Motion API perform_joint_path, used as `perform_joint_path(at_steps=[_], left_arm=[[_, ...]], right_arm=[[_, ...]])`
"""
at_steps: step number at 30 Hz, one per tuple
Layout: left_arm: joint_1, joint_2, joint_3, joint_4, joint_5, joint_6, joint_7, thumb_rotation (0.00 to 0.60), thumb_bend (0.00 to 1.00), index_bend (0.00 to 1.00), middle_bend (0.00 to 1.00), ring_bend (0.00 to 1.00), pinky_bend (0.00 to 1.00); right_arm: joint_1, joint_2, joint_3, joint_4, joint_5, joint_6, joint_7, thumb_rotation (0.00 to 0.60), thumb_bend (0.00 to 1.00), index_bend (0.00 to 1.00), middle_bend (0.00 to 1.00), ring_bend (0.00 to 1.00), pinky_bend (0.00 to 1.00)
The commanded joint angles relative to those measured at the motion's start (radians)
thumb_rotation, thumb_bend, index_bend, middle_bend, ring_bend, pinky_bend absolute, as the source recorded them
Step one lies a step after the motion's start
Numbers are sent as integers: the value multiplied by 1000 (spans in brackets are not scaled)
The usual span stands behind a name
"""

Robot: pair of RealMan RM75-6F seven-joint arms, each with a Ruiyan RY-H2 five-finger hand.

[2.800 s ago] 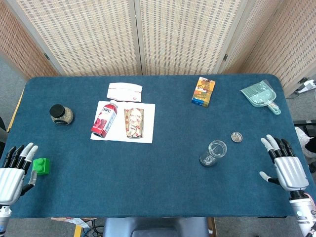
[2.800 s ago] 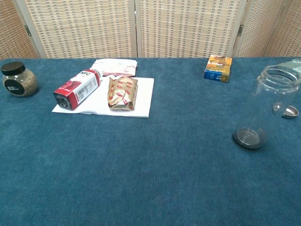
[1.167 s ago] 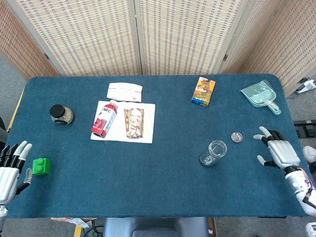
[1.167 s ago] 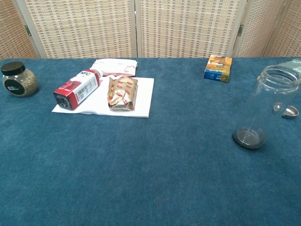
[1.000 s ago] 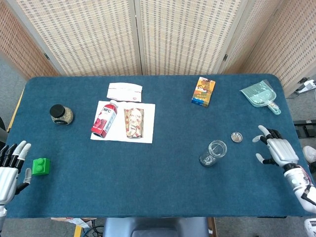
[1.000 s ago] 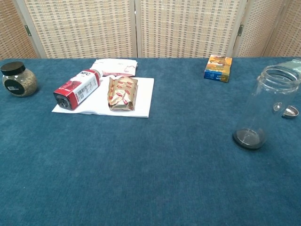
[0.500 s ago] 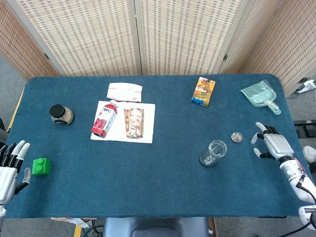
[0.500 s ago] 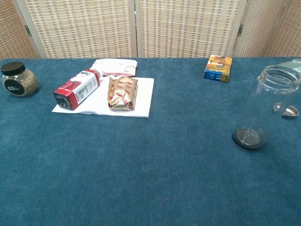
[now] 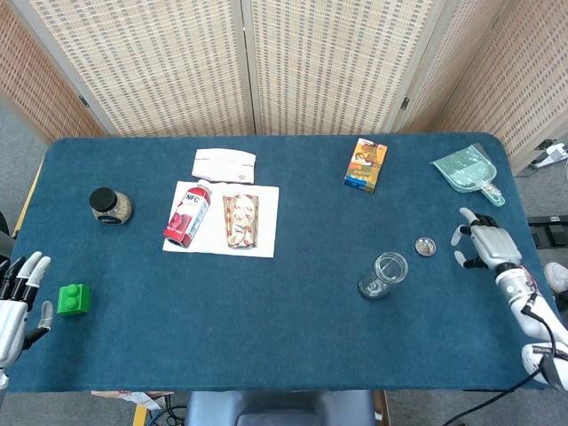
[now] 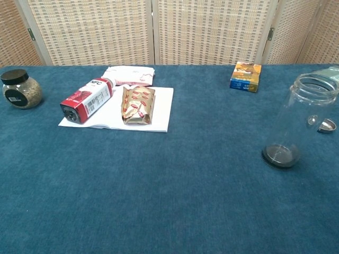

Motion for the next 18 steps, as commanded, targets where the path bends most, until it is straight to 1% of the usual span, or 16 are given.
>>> perform_joint_path(at_steps=[1,7,18], left_arm=[[1,1,-1,0,0,1,-3,600,539,0,58,0,0],[3,6,-1,-2,3,8,-9,600,539,0,58,0,0],[6,10,-1,-4,7,16,-17,600,539,0,58,0,0]], right_arm=[[17,-21,2,24,5,-22,-5,600,451,474,0,0,0],[41,-59,3,65,4,-46,-10,600,453,475,0,0,0],[69,-90,9,107,9,-76,-7,600,454,478,0,0,0]])
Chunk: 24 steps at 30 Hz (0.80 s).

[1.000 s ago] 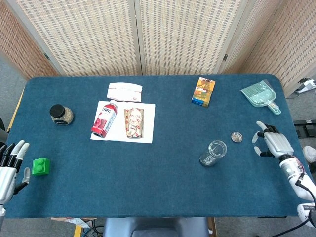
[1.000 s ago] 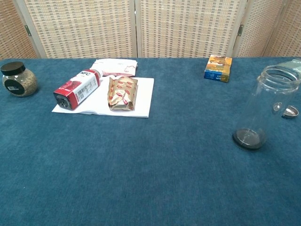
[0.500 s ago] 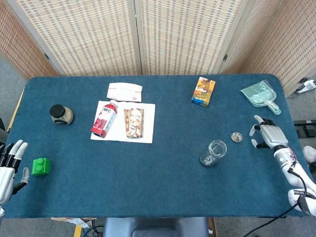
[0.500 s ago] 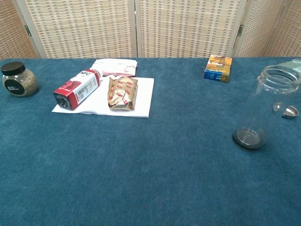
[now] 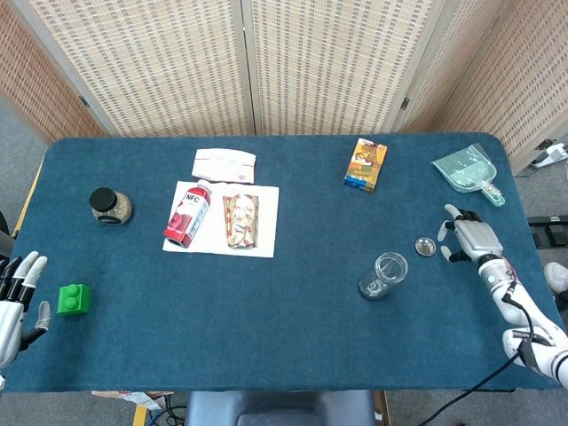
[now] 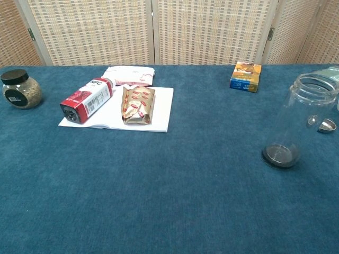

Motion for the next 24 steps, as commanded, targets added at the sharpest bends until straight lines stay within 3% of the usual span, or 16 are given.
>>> perform_joint_path(at_steps=[1,24], left_arm=[[1,1,0,0,1,2,-1,600,539,0,58,0,0],[5,10,-3,-3,0,9,-20,600,539,0,58,0,0]], right_arm=[[7,-7,2,10,2,-11,5,600,454,480,0,0,0],[53,-80,-9,99,-25,-64,33,600,460,490,0,0,0]])
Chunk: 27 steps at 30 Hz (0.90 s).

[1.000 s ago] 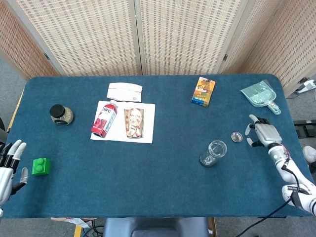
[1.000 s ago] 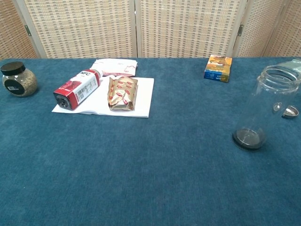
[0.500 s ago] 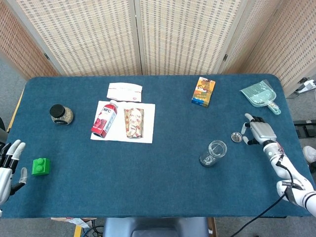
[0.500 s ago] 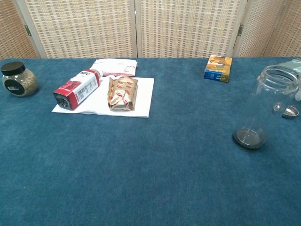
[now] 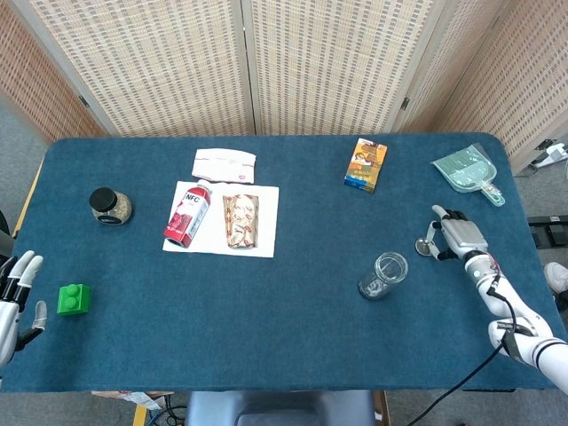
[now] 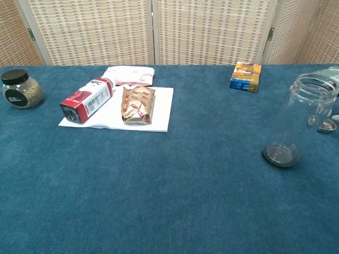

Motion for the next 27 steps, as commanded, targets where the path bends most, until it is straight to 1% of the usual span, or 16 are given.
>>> perform_joint_path(at_steps=[1,12,21,27], left_arm=[[1,1,0,0,1,2,-1,600,539,0,58,0,0],[4,5,-1,-3,4,9,-8,600,539,0,58,0,0],[7,6,-1,-3,3,13,-8,600,539,0,58,0,0],[13,10,-3,-7,7,27,-10,600,539,0,58,0,0]], right_arm=[[3,-5,-1,5,-3,-3,2,600,460,490,0,0,0],[9,-25,-10,27,-8,-14,3,600,471,503,0,0,0],[14,-36,-12,41,-11,-19,4,600,473,576,0,0,0],[17,-49,-17,56,-14,-25,-1,600,473,591,0,0,0]])
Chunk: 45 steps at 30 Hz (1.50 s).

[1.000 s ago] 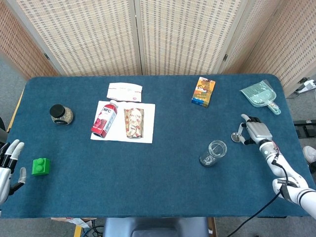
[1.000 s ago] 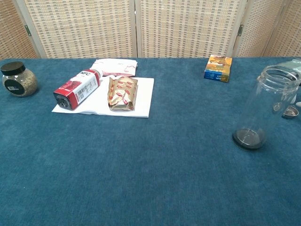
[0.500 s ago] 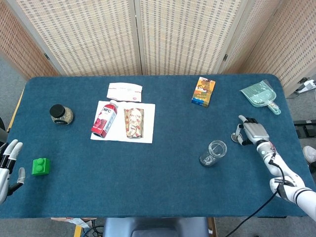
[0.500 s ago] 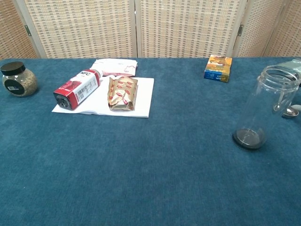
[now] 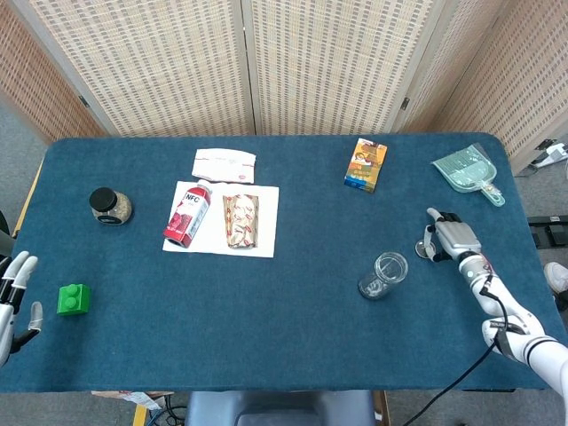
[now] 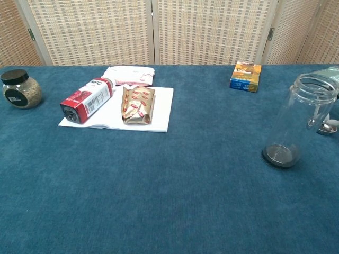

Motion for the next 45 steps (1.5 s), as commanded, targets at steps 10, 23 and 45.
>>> perform_joint_path(at_steps=[10,23,45], left_arm=[[5,5,1,-2,6,8,0,600,539,0,58,0,0],[4,-1,0,0,6,6,14,600,539,0,58,0,0],[-2,-14,0,0,10,-2,47,600,539,0,58,0,0]], right_arm=[[0,8,7,-12,3,18,-12,600,472,619,0,0,0],[-15,148,40,-203,26,98,-74,600,473,630,0,0,0],[-13,628,140,-915,191,243,-364,600,472,630,0,0,0]])
